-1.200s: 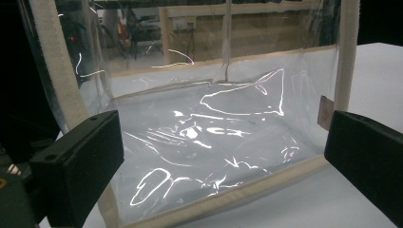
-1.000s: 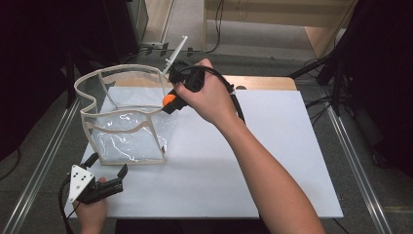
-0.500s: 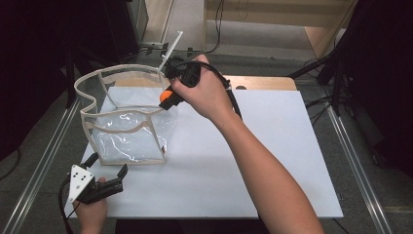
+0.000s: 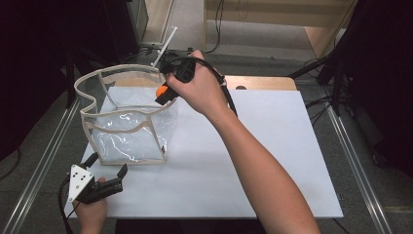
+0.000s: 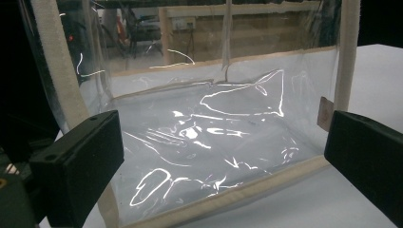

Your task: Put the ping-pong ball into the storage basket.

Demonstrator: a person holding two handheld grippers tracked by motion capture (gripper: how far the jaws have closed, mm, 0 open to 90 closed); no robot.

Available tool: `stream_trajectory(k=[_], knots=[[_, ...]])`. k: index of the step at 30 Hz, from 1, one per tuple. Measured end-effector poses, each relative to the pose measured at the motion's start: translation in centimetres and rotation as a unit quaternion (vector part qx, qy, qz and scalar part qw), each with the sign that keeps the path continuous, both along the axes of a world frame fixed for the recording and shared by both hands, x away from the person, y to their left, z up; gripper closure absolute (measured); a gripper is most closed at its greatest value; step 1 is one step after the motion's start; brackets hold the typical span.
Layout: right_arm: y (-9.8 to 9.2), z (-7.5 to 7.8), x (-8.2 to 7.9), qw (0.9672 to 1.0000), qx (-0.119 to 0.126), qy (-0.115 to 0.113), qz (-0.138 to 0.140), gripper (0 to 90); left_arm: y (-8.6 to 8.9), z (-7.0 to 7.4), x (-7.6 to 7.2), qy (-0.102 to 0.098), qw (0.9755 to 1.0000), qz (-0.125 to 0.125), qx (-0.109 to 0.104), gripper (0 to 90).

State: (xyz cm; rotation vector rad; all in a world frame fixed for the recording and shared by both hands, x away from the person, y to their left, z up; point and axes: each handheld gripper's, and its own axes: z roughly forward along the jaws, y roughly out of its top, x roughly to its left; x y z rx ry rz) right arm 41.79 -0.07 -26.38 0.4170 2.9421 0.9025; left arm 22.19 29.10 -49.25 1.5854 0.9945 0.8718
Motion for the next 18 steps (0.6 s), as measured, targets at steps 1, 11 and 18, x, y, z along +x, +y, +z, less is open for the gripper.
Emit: stream_trajectory(k=[1,11,18], knots=[[0.04,0.01,0.05,1.0000,-0.002,0.000,0.001,47.9,0.00,0.00,0.00,0.000,1.0000,0.000,0.000,0.0],[0.35,-0.22,0.46,1.0000,-0.007,0.005,0.001,47.9,0.00,0.00,0.01,0.000,1.0000,0.000,-0.002,0.0],[0.51,-0.47,0.62,1.0000,-0.008,0.005,-0.002,47.9,-0.01,0.00,0.02,0.000,1.0000,0.000,-0.001,0.0]])
